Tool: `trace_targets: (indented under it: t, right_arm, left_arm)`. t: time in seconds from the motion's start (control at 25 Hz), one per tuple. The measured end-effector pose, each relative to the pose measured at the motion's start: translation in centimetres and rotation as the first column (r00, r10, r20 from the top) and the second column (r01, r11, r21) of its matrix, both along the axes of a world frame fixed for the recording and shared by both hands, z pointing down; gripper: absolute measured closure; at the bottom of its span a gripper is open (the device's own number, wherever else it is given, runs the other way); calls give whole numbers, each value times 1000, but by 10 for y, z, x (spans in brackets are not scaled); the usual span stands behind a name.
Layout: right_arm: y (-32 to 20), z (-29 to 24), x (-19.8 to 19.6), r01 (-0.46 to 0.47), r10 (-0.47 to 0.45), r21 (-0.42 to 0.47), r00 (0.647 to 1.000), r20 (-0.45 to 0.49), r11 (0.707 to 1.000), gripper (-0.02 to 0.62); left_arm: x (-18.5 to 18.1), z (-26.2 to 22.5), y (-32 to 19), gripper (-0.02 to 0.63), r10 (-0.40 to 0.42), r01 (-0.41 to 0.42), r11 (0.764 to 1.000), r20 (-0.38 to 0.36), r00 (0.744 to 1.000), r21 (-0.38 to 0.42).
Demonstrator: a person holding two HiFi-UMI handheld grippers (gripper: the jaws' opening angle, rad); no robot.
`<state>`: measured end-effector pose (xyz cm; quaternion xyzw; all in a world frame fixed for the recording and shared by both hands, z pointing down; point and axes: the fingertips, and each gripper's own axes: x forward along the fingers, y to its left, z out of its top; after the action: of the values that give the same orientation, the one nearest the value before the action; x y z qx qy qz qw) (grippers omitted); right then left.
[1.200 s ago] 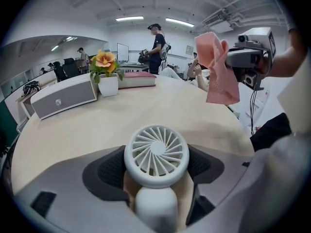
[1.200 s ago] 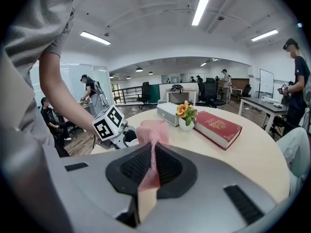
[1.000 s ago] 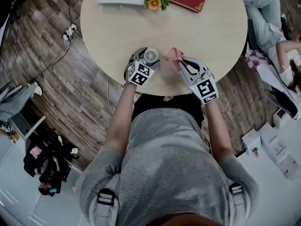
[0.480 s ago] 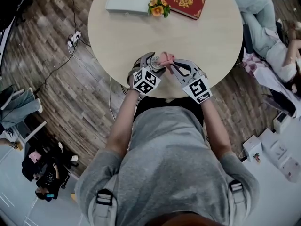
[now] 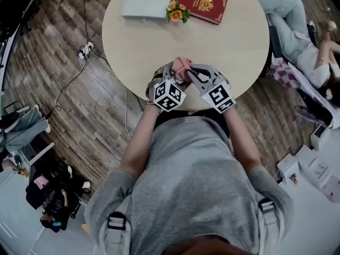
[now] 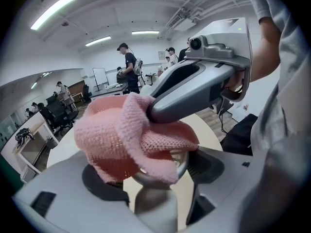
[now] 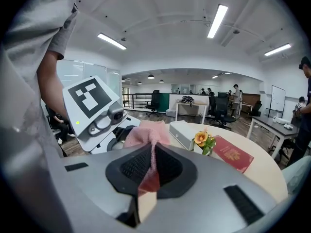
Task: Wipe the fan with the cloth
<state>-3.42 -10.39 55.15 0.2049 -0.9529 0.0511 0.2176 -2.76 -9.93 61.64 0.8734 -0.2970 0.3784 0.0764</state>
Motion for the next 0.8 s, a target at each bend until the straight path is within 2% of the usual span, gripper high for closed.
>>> trace_targets:
  t: [0.4,0.6,0.8]
  right_arm:
    - [5,-26,-19,39,-39,55,999,-1,998,569]
    - [17,-26,-26,79,-79,27,997,-2,997,569]
    - [31,-21,-29,133,-133,-39,991,-8,990,568]
  left_arm:
    - [5,-26,-1,230,16,-18,999,38,999,32]
    - [5,-29,2,230,35,-38,998,63,997,48]
    - [0,-28,1,230,42,-47,997,85,995,65]
